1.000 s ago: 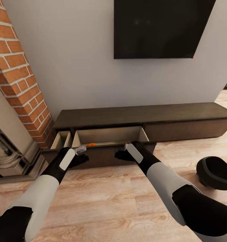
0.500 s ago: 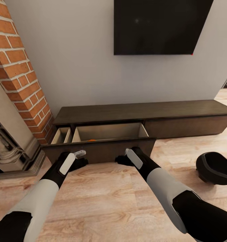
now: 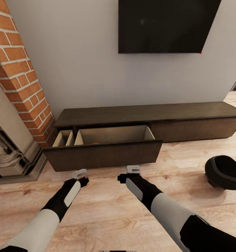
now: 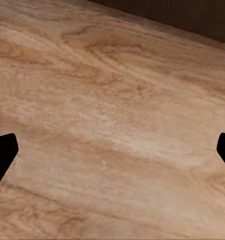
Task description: Place each of the two pumpkins and all three candles from the living room inside a cabinet in the living room (use any cabinet), then make sure every cabinet is closed, and position the cauldron so it is next to a table in the living room.
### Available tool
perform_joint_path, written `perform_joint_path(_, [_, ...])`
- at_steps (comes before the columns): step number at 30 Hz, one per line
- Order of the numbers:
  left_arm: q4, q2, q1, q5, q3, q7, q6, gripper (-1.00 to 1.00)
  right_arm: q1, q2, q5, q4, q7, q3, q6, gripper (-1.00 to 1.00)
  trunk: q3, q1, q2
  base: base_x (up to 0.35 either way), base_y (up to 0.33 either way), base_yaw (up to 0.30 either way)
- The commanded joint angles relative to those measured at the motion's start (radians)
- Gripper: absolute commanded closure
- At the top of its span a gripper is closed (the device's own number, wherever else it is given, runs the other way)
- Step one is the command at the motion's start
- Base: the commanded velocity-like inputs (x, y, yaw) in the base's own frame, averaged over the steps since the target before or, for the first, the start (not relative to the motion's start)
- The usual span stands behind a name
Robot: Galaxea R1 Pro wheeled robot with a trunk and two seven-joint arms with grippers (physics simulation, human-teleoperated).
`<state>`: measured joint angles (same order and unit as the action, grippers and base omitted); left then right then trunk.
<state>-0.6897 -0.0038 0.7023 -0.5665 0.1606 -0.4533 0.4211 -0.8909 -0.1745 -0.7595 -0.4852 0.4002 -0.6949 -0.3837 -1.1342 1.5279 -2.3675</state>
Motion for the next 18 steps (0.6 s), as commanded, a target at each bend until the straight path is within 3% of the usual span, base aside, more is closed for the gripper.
perform_joint_path(1, [-0.001,0.001,-0.004,0.000,0.023,-0.008,-0.026,-1.00,0.002,0.000,-0.005,-0.001,0.008,-0.012,0.008,-1.00,-0.004,0.004,-0.008,0.000,0.000,0.000])
perform_joint_path(6, [-0.001,0.007,-0.028,0.017,0.051,-0.005,-0.092,-1.00,0.019,0.000,-0.004,-0.001,0.006,-0.028,0.060,-1.00,-0.020,0.023,-0.043,0.000,0.000,0.000])
perform_joint_path(11, [-0.001,0.009,-0.046,0.020,0.057,-0.003,-0.185,-1.00,0.039,0.000,-0.003,-0.013,0.008,-0.075,0.081,-1.00,-0.035,0.042,-0.078,0.000,0.000,0.000])
perform_joint_path(18, [0.009,0.012,-0.053,0.031,0.058,-0.002,-0.218,-1.00,0.044,0.000,-0.003,-0.021,0.008,-0.104,0.140,-1.00,-0.057,0.069,-0.127,0.000,0.000,0.000])
